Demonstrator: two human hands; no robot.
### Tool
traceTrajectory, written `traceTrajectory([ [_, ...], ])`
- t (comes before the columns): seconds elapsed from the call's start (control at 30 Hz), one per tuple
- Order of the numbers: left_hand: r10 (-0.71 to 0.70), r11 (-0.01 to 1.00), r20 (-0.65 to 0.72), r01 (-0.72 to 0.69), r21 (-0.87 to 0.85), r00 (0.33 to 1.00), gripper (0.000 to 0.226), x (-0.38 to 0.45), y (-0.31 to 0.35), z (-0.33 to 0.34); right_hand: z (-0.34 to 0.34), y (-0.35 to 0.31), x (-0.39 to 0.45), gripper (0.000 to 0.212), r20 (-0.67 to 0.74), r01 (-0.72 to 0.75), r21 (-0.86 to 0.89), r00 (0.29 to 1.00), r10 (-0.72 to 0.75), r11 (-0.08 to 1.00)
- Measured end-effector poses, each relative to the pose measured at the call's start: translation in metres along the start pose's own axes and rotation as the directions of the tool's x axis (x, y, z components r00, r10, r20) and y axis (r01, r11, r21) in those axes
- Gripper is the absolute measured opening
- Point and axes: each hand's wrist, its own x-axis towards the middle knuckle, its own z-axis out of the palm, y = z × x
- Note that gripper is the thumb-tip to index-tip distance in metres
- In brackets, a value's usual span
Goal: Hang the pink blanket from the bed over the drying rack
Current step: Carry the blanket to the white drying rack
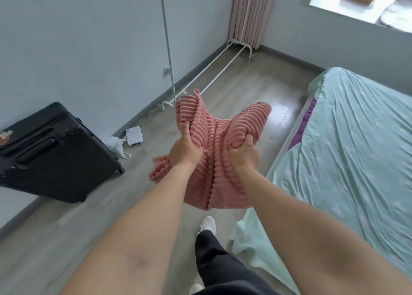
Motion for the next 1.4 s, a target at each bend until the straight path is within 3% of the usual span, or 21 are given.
traceTrajectory([
  [0.57, 0.128, 0.992, 0.030, -0.128, 0.016, 0.991, 0.091, 0.285, 0.098, -0.013, 0.040, -0.140, 0.245, 0.034, -0.085, -0.047, 0.041, 0.995, 0.051, 0.998],
  [0.97, 0.351, 0.937, 0.089, -0.349, -0.034, 0.932, 0.082, 0.524, 0.207, -0.014, 0.044, -0.258, 0.440, 0.035, -0.236, -0.109, 0.069, 0.964, 0.122, 0.992],
  [1.4, 0.362, 0.932, 0.061, -0.360, -0.047, 0.930, 0.080, 0.727, 0.378, 0.074, -0.002, -0.290, 0.713, 0.039, -0.245, -0.085, 0.106, 0.963, 0.109, 0.991],
])
